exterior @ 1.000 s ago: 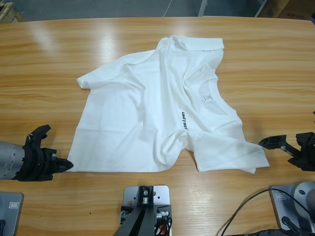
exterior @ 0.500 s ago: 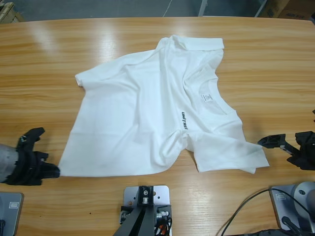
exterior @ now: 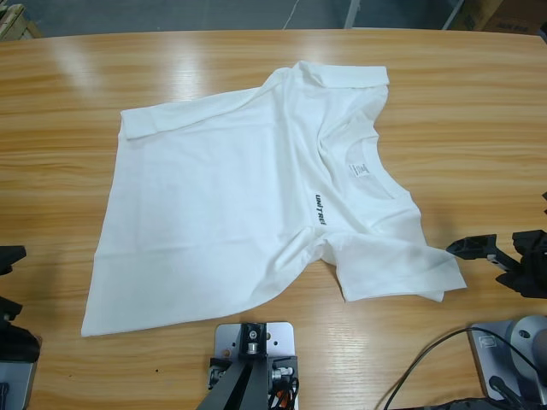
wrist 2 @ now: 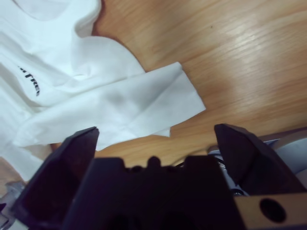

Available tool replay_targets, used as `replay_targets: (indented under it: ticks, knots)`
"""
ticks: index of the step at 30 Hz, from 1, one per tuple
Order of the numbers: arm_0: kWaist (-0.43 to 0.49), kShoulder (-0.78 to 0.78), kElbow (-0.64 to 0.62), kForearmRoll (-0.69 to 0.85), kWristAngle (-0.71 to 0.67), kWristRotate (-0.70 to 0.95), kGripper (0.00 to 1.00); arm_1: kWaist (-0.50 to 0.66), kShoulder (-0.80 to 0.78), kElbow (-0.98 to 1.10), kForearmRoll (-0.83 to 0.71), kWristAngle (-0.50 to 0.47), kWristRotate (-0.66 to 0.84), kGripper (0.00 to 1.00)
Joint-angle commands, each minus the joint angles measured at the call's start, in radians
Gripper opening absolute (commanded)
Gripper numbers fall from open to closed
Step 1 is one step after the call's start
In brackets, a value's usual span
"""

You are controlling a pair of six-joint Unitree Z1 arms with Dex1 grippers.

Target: Fold clothes

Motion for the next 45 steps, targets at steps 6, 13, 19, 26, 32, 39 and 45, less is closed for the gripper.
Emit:
replay_targets:
  ticks: [6, 13, 19, 26, 32, 39, 45]
  knots:
    - [-0.008, 0.091, -0.077, -0.297, 0.103, 0.222, 0.791, 0.094, -0.074, -0.002, -0.038, 0.004, -0.225, 0.949]
    - [-0.071, 0.195, -0.014, -0.463, 0.172, 0.361, 0.793, 0.129, -0.025, -0.156, 0.211, -0.007, -0.434, 0.623]
    - [-0.158, 0.246, 0.028, -0.526, 0.172, 0.516, 0.803, 0.285, 0.082, -0.163, 0.211, -0.107, -0.291, 0.829]
    - [-0.165, 0.215, 0.020, -0.526, 0.172, 0.544, 0.803, 0.667, 0.113, -0.183, 0.126, -0.357, -0.318, 0.768]
    - [-0.165, 0.168, 0.016, -0.524, 0.170, 0.537, 0.803, 0.700, 0.378, -0.404, 0.125, -0.323, -0.268, 0.683]
    - [-0.165, 0.090, 0.025, -0.483, 0.172, 0.540, 0.802, 0.879, 0.542, -0.343, -0.046, -0.311, -0.199, 0.670]
    - [-0.165, 0.143, -0.019, -0.496, 0.170, 0.537, 0.803, 0.879, 0.435, -0.205, -0.102, -0.277, -0.225, 0.508]
